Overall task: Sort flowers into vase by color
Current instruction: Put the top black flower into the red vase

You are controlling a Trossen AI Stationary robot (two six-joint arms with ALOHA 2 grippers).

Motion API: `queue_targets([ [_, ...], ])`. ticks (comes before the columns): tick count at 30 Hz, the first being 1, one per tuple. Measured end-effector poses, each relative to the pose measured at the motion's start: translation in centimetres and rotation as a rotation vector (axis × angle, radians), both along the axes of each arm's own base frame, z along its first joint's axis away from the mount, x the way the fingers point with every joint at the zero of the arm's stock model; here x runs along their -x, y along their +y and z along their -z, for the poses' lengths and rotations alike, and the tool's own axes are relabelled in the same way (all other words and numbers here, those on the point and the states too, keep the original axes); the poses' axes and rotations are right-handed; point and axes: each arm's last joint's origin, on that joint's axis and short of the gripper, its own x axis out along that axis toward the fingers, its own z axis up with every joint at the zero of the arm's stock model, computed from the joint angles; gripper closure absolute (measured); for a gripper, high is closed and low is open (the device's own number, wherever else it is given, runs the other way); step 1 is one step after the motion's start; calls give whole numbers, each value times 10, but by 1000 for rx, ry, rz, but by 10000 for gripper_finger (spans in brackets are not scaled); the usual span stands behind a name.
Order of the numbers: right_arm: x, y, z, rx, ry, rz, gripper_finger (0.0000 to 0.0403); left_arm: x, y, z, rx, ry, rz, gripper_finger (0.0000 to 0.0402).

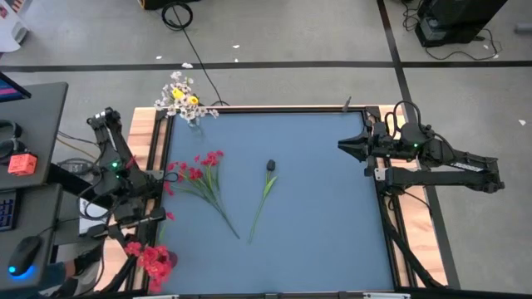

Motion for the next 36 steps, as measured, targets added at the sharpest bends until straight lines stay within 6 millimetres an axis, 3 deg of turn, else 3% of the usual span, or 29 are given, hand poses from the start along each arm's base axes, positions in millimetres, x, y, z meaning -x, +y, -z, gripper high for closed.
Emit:
queue_targets([
  [12,0,0,0,0,-1,0,330,7,21,-35,-70,32,-123,243],
  [20,0,0,0,0,0,0,330,4,16,-18,-59,210,-131,236],
  [28,0,0,0,0,0,-1,330,5,16,-10,0,486,-153,159],
  [36,0,0,0,0,-1,0,330,6,17,-4,-64,513,-151,119],
])
